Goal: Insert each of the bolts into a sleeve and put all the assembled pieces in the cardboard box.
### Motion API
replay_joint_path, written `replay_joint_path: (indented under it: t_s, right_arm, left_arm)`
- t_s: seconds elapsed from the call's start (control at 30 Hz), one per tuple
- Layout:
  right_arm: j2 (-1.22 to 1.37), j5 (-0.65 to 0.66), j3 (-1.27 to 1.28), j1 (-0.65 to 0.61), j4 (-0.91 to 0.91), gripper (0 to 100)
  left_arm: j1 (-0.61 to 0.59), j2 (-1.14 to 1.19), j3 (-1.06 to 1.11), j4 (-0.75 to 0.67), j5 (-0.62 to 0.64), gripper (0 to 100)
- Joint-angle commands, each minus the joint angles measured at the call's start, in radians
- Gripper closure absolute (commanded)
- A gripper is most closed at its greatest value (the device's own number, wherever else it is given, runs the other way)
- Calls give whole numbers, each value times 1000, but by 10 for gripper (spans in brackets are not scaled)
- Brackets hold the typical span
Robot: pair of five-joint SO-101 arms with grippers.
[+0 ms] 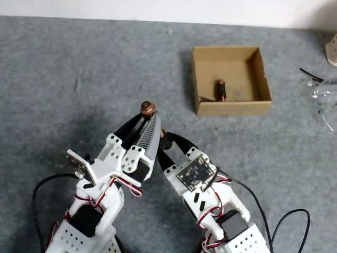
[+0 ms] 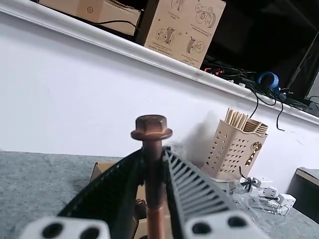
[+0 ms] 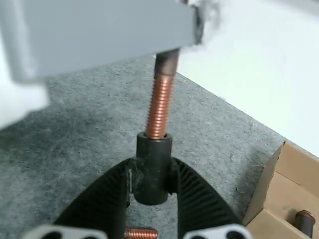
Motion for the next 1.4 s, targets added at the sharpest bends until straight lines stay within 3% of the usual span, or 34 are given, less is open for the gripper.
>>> replay_joint_path:
  t_s: [0.0, 0.47, 0.63, 0.83, 1.1, 1.37]
  right_arm:
    - [-25, -12, -27, 13, -38, 994]
    - [-25, -15, -27, 44, -38, 994]
    - [-25, -15, -25, 47, -38, 994]
    - [-25, -15, -19, 12, -38, 994]
    - [-25, -14, -18, -19, -36, 994]
    - [-25, -12, -18, -13, -36, 994]
  left_arm:
    - [13, 1, 19, 17, 3, 994]
    - [8, -1, 19, 17, 2, 994]
    - [-51, -4, 19, 15, 3, 994]
    - [18, -7, 19, 15, 3, 994]
    - [-133, -7, -71, -86, 5, 994]
    - [-13, -7, 4, -75, 94, 994]
